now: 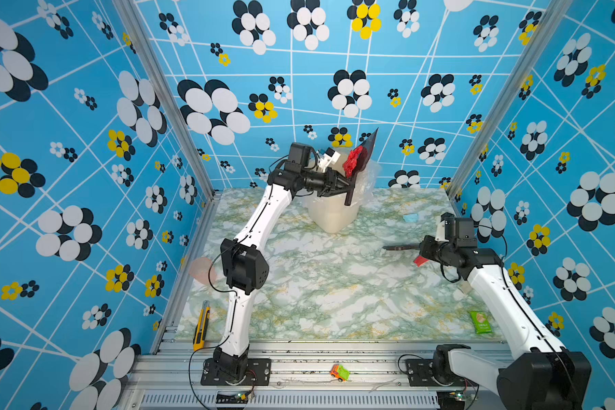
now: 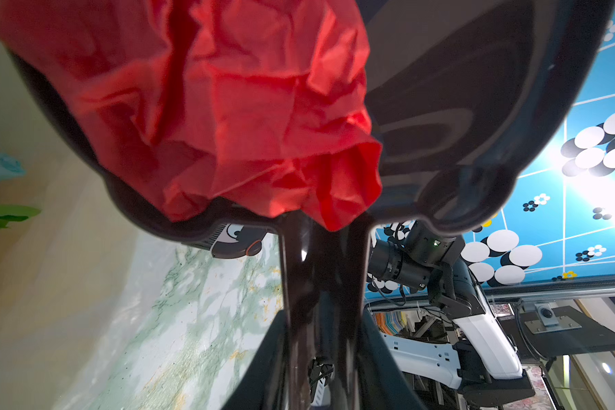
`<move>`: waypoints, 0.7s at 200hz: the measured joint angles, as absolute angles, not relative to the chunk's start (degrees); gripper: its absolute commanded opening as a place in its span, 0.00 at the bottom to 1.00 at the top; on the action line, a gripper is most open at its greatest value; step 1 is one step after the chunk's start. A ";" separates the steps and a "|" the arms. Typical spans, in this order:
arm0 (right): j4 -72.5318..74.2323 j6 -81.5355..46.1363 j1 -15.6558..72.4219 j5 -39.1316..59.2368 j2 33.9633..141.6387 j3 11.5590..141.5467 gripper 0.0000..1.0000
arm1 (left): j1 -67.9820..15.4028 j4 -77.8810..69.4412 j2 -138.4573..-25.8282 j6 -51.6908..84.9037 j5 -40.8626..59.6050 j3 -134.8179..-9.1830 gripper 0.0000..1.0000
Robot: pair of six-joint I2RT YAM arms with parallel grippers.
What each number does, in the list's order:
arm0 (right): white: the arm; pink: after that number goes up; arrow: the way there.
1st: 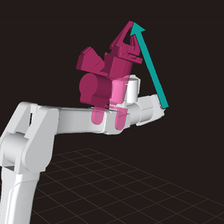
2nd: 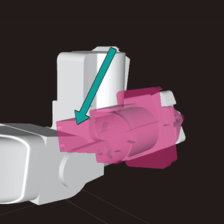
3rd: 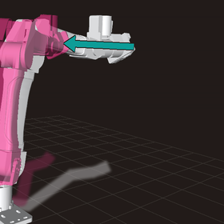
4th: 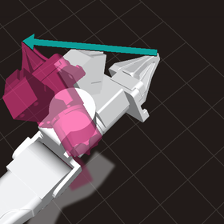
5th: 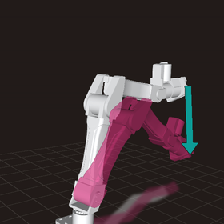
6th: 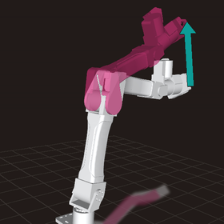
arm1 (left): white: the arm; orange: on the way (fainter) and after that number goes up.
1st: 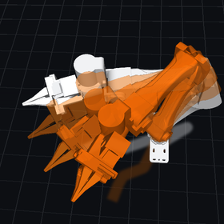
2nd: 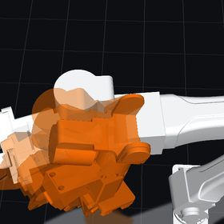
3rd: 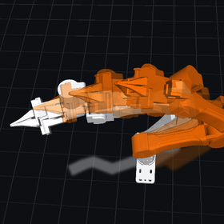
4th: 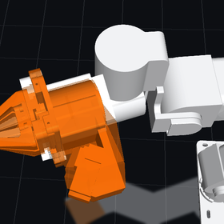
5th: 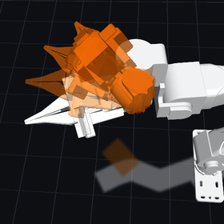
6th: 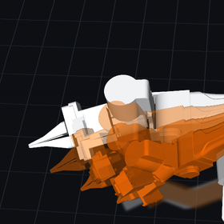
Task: Sweep away the paper scraps from the table
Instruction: 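Tilt the dustpan over the cream bin with the left gripper to dump scraps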
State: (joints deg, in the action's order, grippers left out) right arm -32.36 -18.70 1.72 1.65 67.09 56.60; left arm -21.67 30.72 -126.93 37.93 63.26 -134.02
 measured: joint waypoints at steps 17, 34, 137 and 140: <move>-32.36 -18.70 1.72 1.63 67.09 56.60 0.00 | -21.30 27.57 -126.93 40.58 63.94 -131.09 0.00; -32.34 -18.70 1.72 1.63 67.09 56.60 0.00 | -20.97 25.87 -126.93 42.44 64.36 -130.13 0.00; -32.36 -18.68 1.72 1.63 67.09 56.60 0.00 | -20.73 6.31 -125.29 56.25 68.20 -124.70 0.00; -32.36 -18.68 1.72 1.63 67.09 56.60 0.00 | -20.73 5.65 -125.29 56.77 68.23 -124.46 0.00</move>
State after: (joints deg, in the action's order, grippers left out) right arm -32.36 -18.68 1.72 1.63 67.09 56.60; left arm -20.73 5.65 -125.29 56.77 68.23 -124.46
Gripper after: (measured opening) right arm 0.009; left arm 0.301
